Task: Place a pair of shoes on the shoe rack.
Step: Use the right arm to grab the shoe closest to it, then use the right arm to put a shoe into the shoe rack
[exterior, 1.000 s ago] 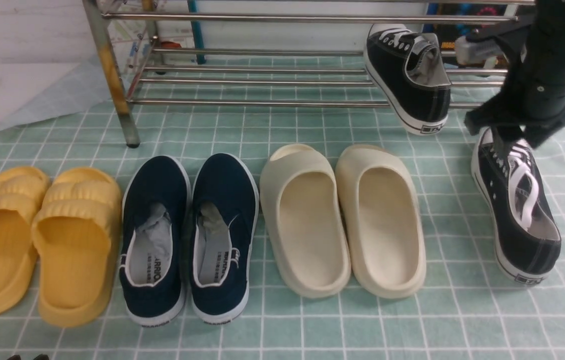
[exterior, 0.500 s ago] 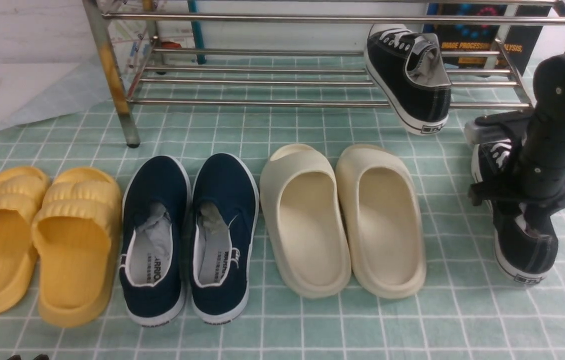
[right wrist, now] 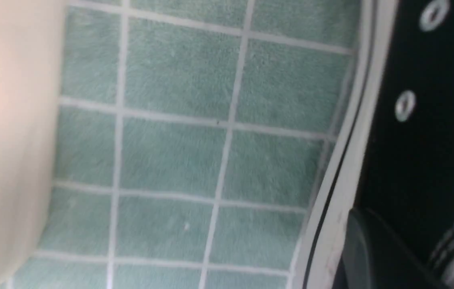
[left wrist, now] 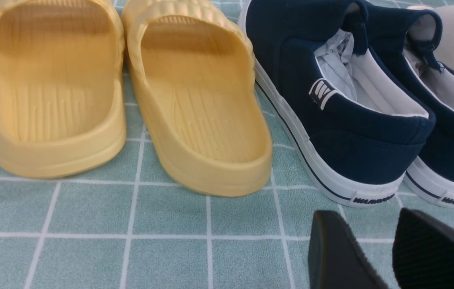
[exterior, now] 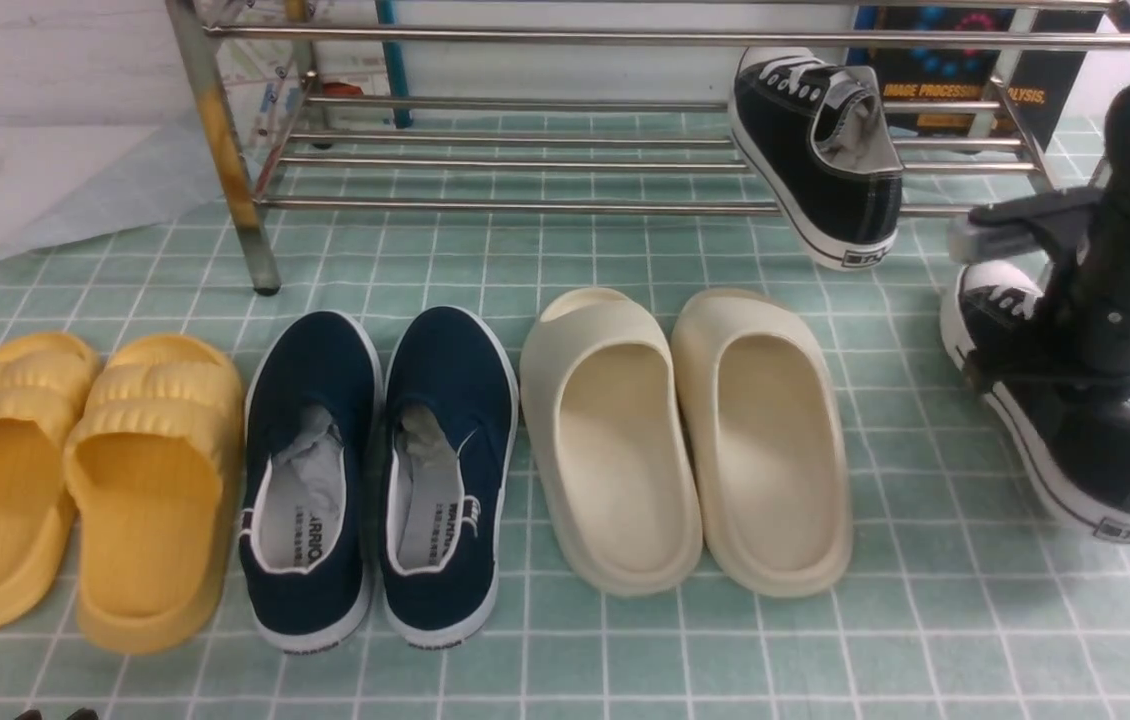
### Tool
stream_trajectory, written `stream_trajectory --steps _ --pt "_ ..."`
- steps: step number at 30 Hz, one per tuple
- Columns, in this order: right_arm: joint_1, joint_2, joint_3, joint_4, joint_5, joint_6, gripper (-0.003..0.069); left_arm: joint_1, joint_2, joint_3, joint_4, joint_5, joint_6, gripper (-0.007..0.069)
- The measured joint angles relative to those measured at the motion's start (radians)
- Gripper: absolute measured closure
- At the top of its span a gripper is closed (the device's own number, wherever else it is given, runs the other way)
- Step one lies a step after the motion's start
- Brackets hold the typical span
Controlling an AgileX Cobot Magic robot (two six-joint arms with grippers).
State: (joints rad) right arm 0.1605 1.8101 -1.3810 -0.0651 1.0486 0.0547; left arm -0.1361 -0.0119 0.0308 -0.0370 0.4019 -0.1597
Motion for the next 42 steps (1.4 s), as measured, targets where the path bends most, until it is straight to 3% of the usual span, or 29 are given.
stream_trajectory --steps 5,15,23,42 --pt "0.0 -0.086 -0.017 0.003 0.019 -0.064 0.0611 0.0 0.0 0.0 0.0 0.0 0.0 0.0386" --pt "0.0 -0.069 -0.143 0.004 -0.044 -0.064 0.0611 0.0 0.0 0.0 0.0 0.0 0.0 0.0386" --pt "0.0 0.096 -0.304 0.0 -0.159 -0.064 0.0611 0.0 0.0 0.0 0.0 0.0 0.0 0.0386" --pt "0.0 0.398 -0.712 0.009 -0.114 -0.212 0.0611 0.0 0.0 0.0 0.0 0.0 0.0 0.0386"
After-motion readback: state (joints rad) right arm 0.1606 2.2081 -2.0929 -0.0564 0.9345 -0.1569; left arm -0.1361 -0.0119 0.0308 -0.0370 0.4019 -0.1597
